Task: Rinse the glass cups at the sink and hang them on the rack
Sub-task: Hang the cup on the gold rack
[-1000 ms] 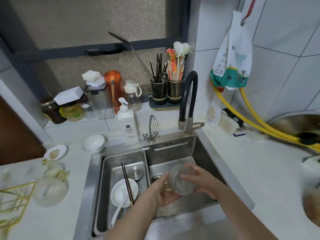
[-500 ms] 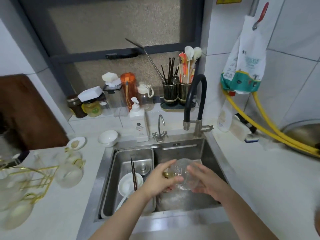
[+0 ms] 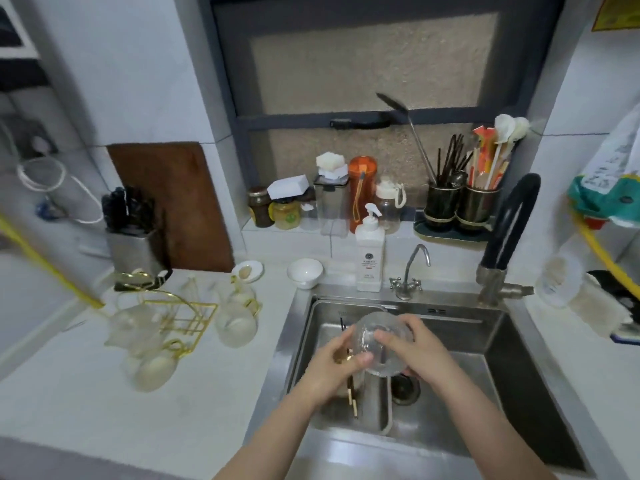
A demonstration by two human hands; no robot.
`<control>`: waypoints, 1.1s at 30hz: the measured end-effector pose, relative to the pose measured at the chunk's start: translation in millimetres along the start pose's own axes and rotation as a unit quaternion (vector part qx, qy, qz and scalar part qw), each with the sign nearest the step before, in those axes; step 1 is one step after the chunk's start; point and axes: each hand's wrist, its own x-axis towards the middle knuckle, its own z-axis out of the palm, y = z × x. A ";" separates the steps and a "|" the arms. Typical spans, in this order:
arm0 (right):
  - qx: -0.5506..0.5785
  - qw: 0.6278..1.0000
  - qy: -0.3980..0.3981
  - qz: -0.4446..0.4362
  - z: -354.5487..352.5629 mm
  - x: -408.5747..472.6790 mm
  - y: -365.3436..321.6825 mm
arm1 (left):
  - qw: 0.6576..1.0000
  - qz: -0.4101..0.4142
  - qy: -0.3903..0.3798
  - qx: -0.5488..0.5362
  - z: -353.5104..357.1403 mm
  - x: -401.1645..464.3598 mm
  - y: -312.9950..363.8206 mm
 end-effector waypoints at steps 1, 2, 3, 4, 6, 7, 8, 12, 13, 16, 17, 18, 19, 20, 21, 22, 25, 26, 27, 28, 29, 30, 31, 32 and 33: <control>0.016 1.000 -0.002 -0.014 18.6 -1.6 -11.3 | 1.000 0.009 0.021 -0.003 -18.9 -8.9 -2.2; 0.036 0.999 -0.004 -0.024 39.2 -3.2 -22.5 | 0.999 0.016 0.045 -0.006 -39.6 -19.9 -3.0; 0.053 0.998 -0.007 -0.035 61.1 -5.6 -34.3 | 0.997 0.024 0.072 -0.008 -61.6 -31.9 -2.7; 0.069 0.996 -0.014 -0.048 84.5 -7.8 -46.0 | 0.995 0.031 0.095 -0.006 -84.4 -43.9 -3.2; 0.095 0.992 -0.042 -0.065 132.6 -13.6 -70.5 | 0.990 0.040 0.135 0.002 -132.1 -67.9 -7.1; 0.105 0.990 -0.059 -0.073 157.4 -16.6 -82.5 | 0.988 0.040 0.151 0.000 -155.8 -80.8 -9.5; 0.112 0.988 -0.074 -0.080 182.1 -18.7 -92.8 | 0.985 0.032 0.167 -0.001 -180.0 -92.9 -14.3; 0.112 0.980 -0.117 -0.116 274.2 -28.5 -126.4 | 0.974 0.012 0.227 -0.003 -261.8 -136.4 -31.8; 0.106 0.978 -0.127 -0.124 294.9 -31.7 -133.9 | 0.969 0.010 0.247 -0.005 -278.3 -145.8 -36.6; 0.093 0.976 -0.141 -0.137 350.9 -40.5 -153.0 | 0.952 0.017 0.303 -0.028 -320.4 -171.3 -49.9; 0.091 0.976 -0.144 -0.138 367.0 -43.2 -157.6 | 0.947 0.018 0.319 -0.031 -332.3 -178.3 -54.7; 0.082 0.975 -0.151 -0.141 381.3 -45.8 -161.6 | 0.942 0.016 0.334 -0.035 -344.0 -183.8 -60.8; 0.068 0.974 -0.157 -0.146 394.6 -47.7 -164.1 | 0.938 0.013 0.345 -0.040 -354.2 -189.2 -64.9; 0.055 0.973 -0.164 -0.149 406.5 -48.3 -165.5 | 0.934 0.007 0.354 -0.044 -364.3 -193.0 -69.7; 0.044 0.972 -0.172 -0.155 417.0 -48.5 -166.9 | 0.931 0.000 0.361 -0.050 -373.0 -196.1 -72.9; 0.037 0.971 -0.179 -0.154 426.7 -47.2 -167.4 | 0.929 -0.006 0.365 -0.060 -381.5 -198.2 -76.2; 0.026 0.967 -0.198 -0.157 450.9 -39.0 -171.4 | 0.922 -0.015 0.379 -0.072 -405.9 -197.6 -86.5; 0.028 0.966 -0.203 -0.156 457.8 -34.5 -173.4 | 0.920 -0.016 0.385 -0.068 -414.2 -195.4 -88.9; 0.032 0.967 -0.205 -0.151 465.0 -28.5 -175.1 | 0.917 -0.014 0.394 -0.058 -422.8 -192.2 -90.5; 0.037 0.967 -0.205 -0.144 471.5 -21.3 -177.4 | 0.913 -0.014 0.404 -0.049 -431.8 -187.8 -92.6; 0.042 0.968 -0.206 -0.138 477.8 -13.2 -180.4 | 0.909 -0.014 0.413 -0.046 -440.5 -182.9 -93.7; 0.047 0.967 -0.211 -0.134 483.9 -4.7 -183.5 | 0.905 -0.016 0.422 -0.048 -448.9 -177.5 -93.6; 0.051 0.966 -0.217 -0.134 489.4 2.9 -188.2 | 0.902 -0.018 0.427 -0.053 -457.4 -171.9 -92.1; 0.053 0.965 -0.219 -0.136 494.8 10.6 -192.3 | 0.900 -0.018 0.433 -0.054 -466.0 -165.4 -91.1; 0.052 0.964 -0.219 -0.140 500.1 18.4 -196.1 | 0.898 -0.020 0.437 -0.053 -474.1 -158.4 -90.3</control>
